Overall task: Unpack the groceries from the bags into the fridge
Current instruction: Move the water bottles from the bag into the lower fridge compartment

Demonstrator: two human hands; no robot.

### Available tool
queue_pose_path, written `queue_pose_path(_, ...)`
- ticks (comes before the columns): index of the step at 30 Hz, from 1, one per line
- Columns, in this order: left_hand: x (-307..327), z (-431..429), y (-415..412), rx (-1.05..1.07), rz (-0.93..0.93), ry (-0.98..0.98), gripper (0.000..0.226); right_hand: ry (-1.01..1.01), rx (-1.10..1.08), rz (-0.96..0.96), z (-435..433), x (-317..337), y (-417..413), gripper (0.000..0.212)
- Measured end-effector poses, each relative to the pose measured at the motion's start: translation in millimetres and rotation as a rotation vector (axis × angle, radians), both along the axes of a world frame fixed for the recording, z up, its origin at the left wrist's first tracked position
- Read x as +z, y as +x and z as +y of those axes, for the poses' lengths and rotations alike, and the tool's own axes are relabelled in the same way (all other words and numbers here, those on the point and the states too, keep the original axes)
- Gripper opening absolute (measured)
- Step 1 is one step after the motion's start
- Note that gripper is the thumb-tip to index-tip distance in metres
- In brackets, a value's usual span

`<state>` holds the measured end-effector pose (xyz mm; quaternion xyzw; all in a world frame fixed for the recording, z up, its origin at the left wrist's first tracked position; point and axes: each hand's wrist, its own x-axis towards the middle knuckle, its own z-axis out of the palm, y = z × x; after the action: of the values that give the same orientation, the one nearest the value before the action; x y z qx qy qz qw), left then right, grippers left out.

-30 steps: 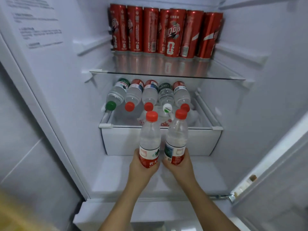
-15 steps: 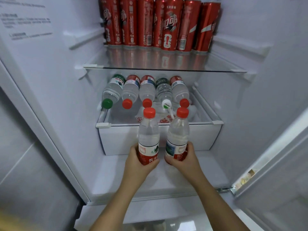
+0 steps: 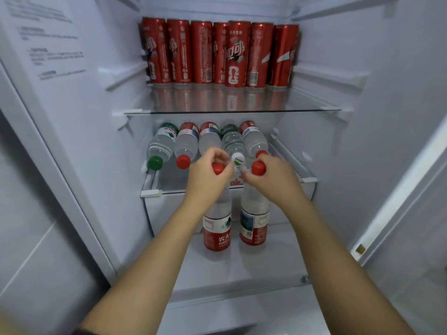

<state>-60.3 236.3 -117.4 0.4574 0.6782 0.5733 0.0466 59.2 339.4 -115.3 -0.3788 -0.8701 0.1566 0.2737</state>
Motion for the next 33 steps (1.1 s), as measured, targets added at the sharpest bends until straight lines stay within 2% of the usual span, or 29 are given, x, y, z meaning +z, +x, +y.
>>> queue_pose_path(2, -7, 7, -2, -0.004, -0.086, -0.024, 0.013, -0.023, -0.056, -0.059, 1, 1, -2, 0.031)
queue_pose_path(5, -12, 9, -1, 0.031, -0.132, 0.004, 0.016, -0.061, -0.083, 0.019, -3, 6, 9, 0.027)
queue_pose_path(11, -13, 7, -2, 0.045, -0.172, 0.019, 0.021, 0.084, -0.197, 0.444, -18, 33, 50, 0.032)
queue_pose_path(14, -13, 8, -2, 0.032, -0.167, 0.017, 0.018, 0.153, -0.215, 0.642, -22, 60, 68, 0.027)
queue_pose_path(22, -14, 8, -3, 0.028, -0.18, 0.023, 0.019, 0.375, -0.299, 0.947, -27, 63, 81, 0.02)
queue_pose_path(29, -13, 6, -3, 0.043, -0.174, 0.024, 0.017, 0.412, -0.293, 1.045, -1, 29, 63, 0.016)
queue_pose_path(33, -13, 6, -3, 0.045, -0.178, 0.02, 0.017, 0.367, -0.294, 0.97, 14, 19, 56, 0.018)
